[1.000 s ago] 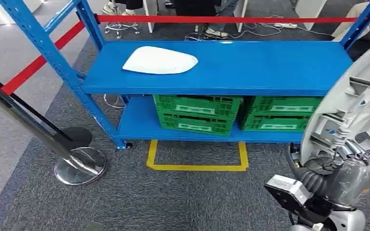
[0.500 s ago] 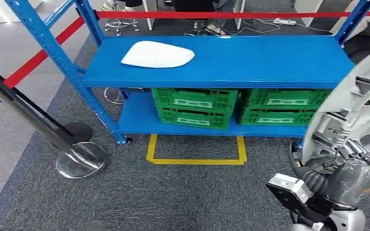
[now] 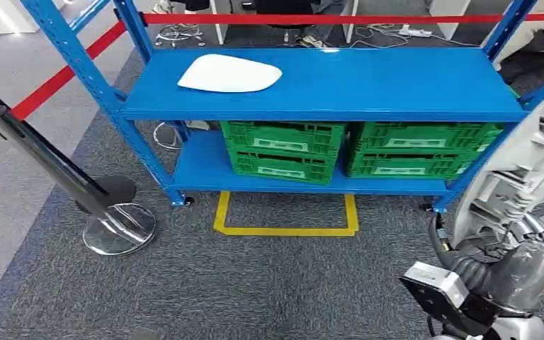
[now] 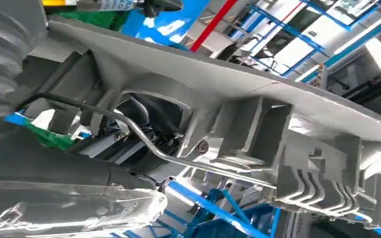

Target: Take the parts from the cabinet and place them on the table.

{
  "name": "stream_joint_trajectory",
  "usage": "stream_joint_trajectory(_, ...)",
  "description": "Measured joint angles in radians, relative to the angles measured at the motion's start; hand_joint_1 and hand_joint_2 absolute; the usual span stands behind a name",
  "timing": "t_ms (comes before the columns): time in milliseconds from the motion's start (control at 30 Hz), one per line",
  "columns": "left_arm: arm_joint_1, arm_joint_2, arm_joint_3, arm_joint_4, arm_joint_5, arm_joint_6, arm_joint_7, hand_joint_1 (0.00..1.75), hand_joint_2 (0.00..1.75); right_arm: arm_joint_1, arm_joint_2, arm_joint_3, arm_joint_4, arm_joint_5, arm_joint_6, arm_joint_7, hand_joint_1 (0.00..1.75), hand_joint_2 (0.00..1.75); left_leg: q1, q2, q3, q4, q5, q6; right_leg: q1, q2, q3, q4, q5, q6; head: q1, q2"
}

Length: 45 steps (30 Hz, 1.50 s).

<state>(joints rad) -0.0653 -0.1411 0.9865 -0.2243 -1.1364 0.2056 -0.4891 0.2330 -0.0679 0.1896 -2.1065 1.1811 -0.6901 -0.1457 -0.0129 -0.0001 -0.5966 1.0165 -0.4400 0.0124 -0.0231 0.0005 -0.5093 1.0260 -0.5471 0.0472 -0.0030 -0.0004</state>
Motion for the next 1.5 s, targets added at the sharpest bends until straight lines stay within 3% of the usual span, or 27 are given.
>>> stream_joint_trajectory(33,0.002,0.002,0.0,0.0,0.0,0.0,0.0,0.0,1.75,0.002,0.001,-0.003,-0.001,0.0,0.0,-0.001,1.64,1.75,0.001,-0.001,-0.004,0.002,-0.002,-0.002,-0.007,-0.002,-0.01,-0.003,0.007,-0.01,0.001,0.0)
stream_joint_trajectory(100,0.003,0.002,-0.001,0.0,-0.004,0.0,0.0,0.0,1.75,0.004,0.007,-0.007,-0.004,-0.002,0.0,-0.003,1.64,1.75,0.005,-0.002,-0.025,0.056,-0.082,-0.019,-0.007,-0.004,-0.022,-0.003,0.019,-0.03,-0.008,0.0)
stream_joint_trajectory(167,0.003,0.0,-0.003,0.0,-0.006,0.0,0.001,0.0,1.75,0.011,0.011,-0.01,-0.009,-0.01,0.0,-0.007,1.64,1.75,0.011,-0.002,-0.069,0.209,-0.189,-0.027,-0.003,-0.006,-0.044,-0.002,0.034,-0.037,-0.009,0.0)
stream_joint_trajectory(200,0.003,-0.001,-0.005,0.0,-0.007,0.0,0.001,0.0,1.75,0.014,0.011,-0.012,-0.01,-0.013,0.0,-0.009,1.64,1.75,0.012,-0.002,-0.083,0.275,-0.216,-0.026,0.0,-0.007,-0.054,-0.001,0.042,-0.038,-0.009,0.0)
stream_joint_trajectory(267,0.003,-0.001,-0.006,0.0,-0.006,0.0,0.001,0.0,1.75,0.016,0.014,-0.016,-0.01,-0.022,0.0,-0.012,1.64,1.75,0.01,-0.002,-0.058,0.285,-0.182,-0.016,0.007,-0.007,-0.073,-0.001,0.057,-0.041,-0.009,0.0)
stream_joint_trajectory(300,0.003,-0.001,-0.006,0.0,-0.006,0.0,0.001,0.0,1.75,0.017,0.014,-0.017,-0.01,-0.026,0.0,-0.013,1.64,1.75,0.008,-0.002,-0.023,0.24,-0.144,-0.007,0.012,-0.005,-0.081,-0.001,0.065,-0.042,-0.009,0.0)
stream_joint_trajectory(367,0.0,0.0,-0.007,0.0,-0.006,0.0,0.001,0.0,1.75,0.017,0.014,-0.019,-0.012,-0.032,0.0,-0.017,1.64,1.75,-0.008,-0.003,0.092,0.065,-0.09,0.03,0.017,-0.002,-0.094,-0.002,0.08,-0.046,-0.009,0.0)
stream_joint_trajectory(400,-0.001,0.003,-0.007,-0.002,-0.006,0.0,0.001,0.0,1.75,0.016,0.015,-0.019,-0.013,-0.037,0.0,-0.018,1.64,1.75,-0.019,-0.001,0.137,-0.004,-0.107,0.046,0.022,-0.002,-0.099,-0.001,0.085,-0.042,-0.006,0.0)
stream_joint_trajectory(433,-0.004,0.004,-0.009,-0.002,-0.006,0.0,0.001,0.0,1.75,0.016,0.015,-0.021,-0.014,-0.042,0.0,-0.021,1.64,1.75,-0.018,-0.001,0.152,-0.044,-0.112,0.046,0.021,-0.004,-0.102,-0.002,0.095,-0.038,-0.008,0.0)
stream_joint_trajectory(533,-0.002,0.003,-0.011,-0.002,-0.006,0.0,0.001,0.0,1.75,0.016,0.018,-0.021,-0.016,-0.051,0.0,-0.025,1.64,1.75,-0.024,-0.002,0.139,-0.058,-0.082,0.049,0.015,-0.005,-0.108,-0.015,0.123,-0.017,-0.009,0.0)
stream_joint_trajectory(600,-0.004,0.002,-0.013,-0.002,-0.006,0.0,0.001,0.0,1.75,0.015,0.018,-0.025,-0.016,-0.052,0.0,-0.027,1.64,1.75,-0.014,0.004,0.125,-0.073,-0.057,0.046,0.016,-0.002,-0.138,0.023,0.052,-0.011,-0.005,0.0)
stream_joint_trajectory(700,-0.005,0.0,-0.015,-0.002,-0.006,0.0,0.001,0.0,1.75,0.016,0.018,-0.029,-0.015,-0.054,0.0,-0.029,1.64,1.75,-0.014,0.004,0.087,-0.063,-0.035,0.045,0.012,-0.002,-0.187,0.236,-0.088,0.002,-0.004,0.0)
stream_joint_trajectory(733,-0.005,0.0,-0.015,-0.002,-0.006,0.0,0.001,0.0,1.75,0.017,0.018,-0.031,-0.015,-0.058,0.0,-0.029,1.64,1.75,-0.014,0.004,0.072,-0.058,-0.027,0.044,0.012,-0.002,-0.193,0.283,-0.089,0.006,-0.002,0.0)
stream_joint_trajectory(767,-0.005,-0.001,-0.016,-0.002,-0.006,0.0,0.001,0.0,1.75,0.017,0.018,-0.032,-0.015,-0.06,0.0,-0.028,1.64,1.75,-0.013,0.005,0.056,-0.052,-0.019,0.042,0.01,-0.002,-0.177,0.288,-0.054,0.01,-0.003,0.0)
stream_joint_trajectory(833,-0.005,-0.003,-0.017,-0.002,-0.006,0.0,0.001,0.0,1.75,0.017,0.018,-0.032,-0.015,-0.061,0.0,-0.028,1.64,1.75,-0.011,0.005,0.028,-0.036,-0.01,0.035,0.006,-0.003,-0.093,0.183,0.023,0.014,-0.003,0.0)
stream_joint_trajectory(867,-0.005,-0.003,-0.018,-0.002,-0.006,0.0,0.002,0.0,1.75,0.016,0.018,-0.032,-0.015,-0.062,0.0,-0.027,1.64,1.75,-0.009,0.005,0.016,-0.025,-0.007,0.031,0.003,-0.004,-0.032,0.097,0.036,0.017,-0.002,0.0)
stream_joint_trajectory(900,-0.005,-0.002,-0.019,-0.002,-0.006,0.0,0.002,0.0,1.75,0.015,0.018,-0.032,-0.015,-0.062,0.0,-0.027,1.64,1.75,-0.013,0.004,0.005,-0.014,-0.006,0.027,0.005,-0.004,0.015,0.022,-0.003,0.02,-0.001,0.0)
stream_joint_trajectory(933,-0.004,-0.003,-0.019,-0.002,-0.006,0.0,0.002,0.0,1.75,0.015,0.018,-0.032,-0.016,-0.062,0.0,-0.027,1.64,1.75,-0.016,0.004,-0.005,-0.003,-0.003,0.024,0.007,0.001,0.045,-0.018,-0.014,0.006,-0.004,0.0)
stream_joint_trajectory(1033,-0.002,-0.001,-0.021,-0.002,-0.006,0.0,0.002,0.0,1.75,0.019,0.018,-0.033,-0.015,-0.063,0.0,-0.025,1.64,1.75,-0.017,0.003,-0.018,0.004,0.019,0.013,0.009,0.0,0.019,-0.014,-0.005,-0.018,-0.003,0.0)
stream_joint_trajectory(1067,-0.001,0.004,-0.021,-0.002,-0.005,0.0,0.002,0.0,1.75,0.017,0.018,-0.034,-0.015,-0.063,0.0,-0.025,1.64,1.75,-0.014,0.0,-0.025,0.009,0.009,0.008,0.002,-0.005,0.004,-0.016,0.004,-0.027,0.0,0.0)
stream_joint_trajectory(1133,0.001,0.002,-0.022,-0.002,-0.006,0.0,0.002,0.0,1.75,0.017,0.018,-0.034,-0.016,-0.063,0.0,-0.025,1.64,1.75,-0.008,0.0,-0.049,0.081,-0.094,-0.013,0.001,-0.005,-0.008,-0.017,0.02,-0.047,-0.009,0.0)
stream_joint_trajectory(1200,0.001,0.0,-0.024,-0.002,-0.006,0.0,0.003,0.0,1.75,0.021,0.018,-0.035,-0.016,-0.062,0.0,-0.023,1.64,1.75,0.004,0.0,-0.084,0.232,-0.191,-0.025,0.001,-0.006,-0.032,-0.014,0.039,-0.047,-0.009,0.0)
stream_joint_trajectory(1233,0.001,0.0,-0.024,-0.002,-0.006,0.0,0.003,0.0,1.75,0.022,0.018,-0.035,-0.016,-0.062,0.0,-0.023,1.64,1.75,0.007,0.0,-0.09,0.285,-0.2,-0.027,0.002,-0.007,-0.044,-0.013,0.048,-0.046,-0.009,0.0)
stream_joint_trajectory(1300,0.001,0.0,-0.025,-0.002,-0.006,0.0,0.003,0.0,1.75,0.023,0.018,-0.035,-0.016,-0.062,0.0,-0.023,1.64,1.75,0.01,0.0,-0.052,0.268,-0.143,-0.026,0.002,-0.007,-0.066,-0.009,0.062,-0.045,-0.01,0.0)
stream_joint_trajectory(1367,0.0,0.0,-0.025,-0.002,-0.006,0.0,0.003,0.0,1.75,0.025,0.018,-0.036,-0.016,-0.061,0.0,-0.022,1.64,1.75,0.008,-0.001,0.059,0.106,-0.076,-0.012,0.004,-0.005,-0.079,-0.009,0.077,-0.042,-0.009,0.0)
stream_joint_trajectory(1433,-0.003,0.003,-0.025,-0.003,-0.006,0.0,0.003,0.0,1.75,0.025,0.018,-0.037,-0.016,-0.061,0.0,-0.021,1.64,1.75,0.0,-0.003,0.143,-0.031,-0.092,0.007,0.008,-0.004,-0.086,-0.007,0.088,-0.033,-0.009,0.0)
stream_joint_trajectory(1500,-0.006,0.003,-0.026,-0.003,-0.006,0.0,0.003,0.0,1.75,0.026,0.018,-0.037,-0.016,-0.06,0.0,-0.019,1.64,1.75,-0.004,-0.003,0.136,-0.039,-0.092,0.007,0.002,-0.006,-0.095,-0.011,0.105,-0.019,-0.01,0.0)
